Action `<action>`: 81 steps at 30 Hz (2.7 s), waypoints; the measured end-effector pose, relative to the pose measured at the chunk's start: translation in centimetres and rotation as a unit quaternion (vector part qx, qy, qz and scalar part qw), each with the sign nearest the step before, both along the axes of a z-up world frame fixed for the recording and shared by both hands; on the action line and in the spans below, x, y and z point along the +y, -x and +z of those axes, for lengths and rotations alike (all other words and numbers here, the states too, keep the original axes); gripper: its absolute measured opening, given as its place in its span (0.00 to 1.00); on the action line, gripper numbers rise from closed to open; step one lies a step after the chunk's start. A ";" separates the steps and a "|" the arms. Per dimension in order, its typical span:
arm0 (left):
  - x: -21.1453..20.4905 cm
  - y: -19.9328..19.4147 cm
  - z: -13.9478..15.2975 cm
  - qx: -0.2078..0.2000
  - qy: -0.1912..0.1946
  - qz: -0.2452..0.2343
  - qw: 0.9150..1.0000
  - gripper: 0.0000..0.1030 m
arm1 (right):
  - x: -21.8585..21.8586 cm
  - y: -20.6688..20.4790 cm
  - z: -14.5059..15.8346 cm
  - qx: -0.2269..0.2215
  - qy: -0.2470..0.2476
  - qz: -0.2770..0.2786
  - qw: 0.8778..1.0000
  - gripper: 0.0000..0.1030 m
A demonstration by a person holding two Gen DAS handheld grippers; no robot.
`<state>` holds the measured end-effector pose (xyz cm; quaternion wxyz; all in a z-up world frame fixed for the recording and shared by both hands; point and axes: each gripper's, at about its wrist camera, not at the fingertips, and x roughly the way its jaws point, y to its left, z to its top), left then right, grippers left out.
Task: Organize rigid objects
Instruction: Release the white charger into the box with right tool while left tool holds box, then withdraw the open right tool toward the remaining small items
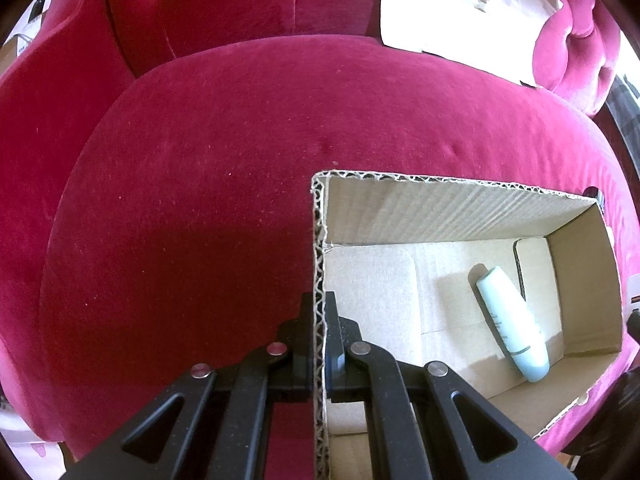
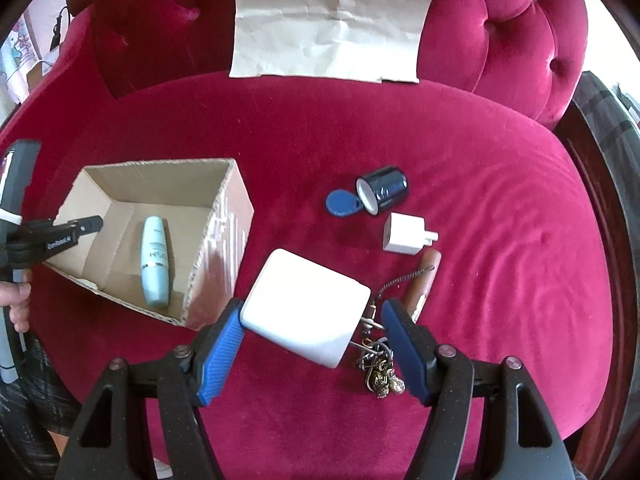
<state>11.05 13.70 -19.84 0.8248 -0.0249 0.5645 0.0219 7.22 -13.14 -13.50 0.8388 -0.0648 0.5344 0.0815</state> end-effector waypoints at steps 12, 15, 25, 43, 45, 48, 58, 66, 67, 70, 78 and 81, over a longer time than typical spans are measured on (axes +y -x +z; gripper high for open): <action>-0.3 0.1 0.1 -0.001 -0.005 -0.002 1.000 0.03 | 3.0 -0.6 4.1 -0.031 -0.008 0.025 0.999 0.71; -0.2 0.1 0.0 0.000 -0.005 -0.002 1.000 0.03 | 3.9 -0.7 4.5 -0.034 -0.009 0.035 0.999 0.71; -0.2 0.1 0.0 0.000 -0.004 -0.002 1.000 0.03 | 7.0 -1.6 5.0 -0.035 -0.018 0.070 0.997 0.71; -0.1 0.1 -0.1 0.000 -0.005 -0.002 1.000 0.03 | 11.4 -2.9 1.7 -0.001 -0.019 0.102 0.995 0.71; -0.1 0.0 -0.1 0.000 -0.004 -0.002 1.000 0.03 | 11.5 -3.1 1.2 0.004 -0.019 0.100 0.995 0.72; -0.1 0.0 -0.1 0.000 -0.005 -0.002 1.000 0.03 | 11.7 -3.3 0.5 0.011 -0.018 0.095 0.995 0.72; -0.2 0.0 0.0 0.000 -0.006 -0.002 1.000 0.03 | 12.1 -4.2 -1.6 0.029 -0.016 0.088 0.996 0.72; -0.2 0.0 0.0 0.000 -0.006 -0.003 1.000 0.03 | 12.5 -4.4 -1.5 0.026 -0.012 0.092 0.995 0.72; -0.2 0.0 0.0 0.000 -0.006 -0.003 1.000 0.03 | 12.5 -4.3 -1.5 0.026 -0.012 0.094 0.995 0.72; -0.2 0.0 0.0 0.000 -0.006 -0.003 1.000 0.03 | 12.5 -4.3 -1.5 0.023 -0.008 0.097 0.995 0.72; -0.3 0.0 0.0 -0.002 -0.007 -0.003 1.000 0.03 | 12.1 -4.4 0.0 -0.013 0.015 0.088 0.996 0.94; -0.3 0.1 0.0 -0.001 -0.007 -0.004 1.000 0.03 | 12.1 -4.6 0.0 -0.013 0.021 0.085 0.996 1.00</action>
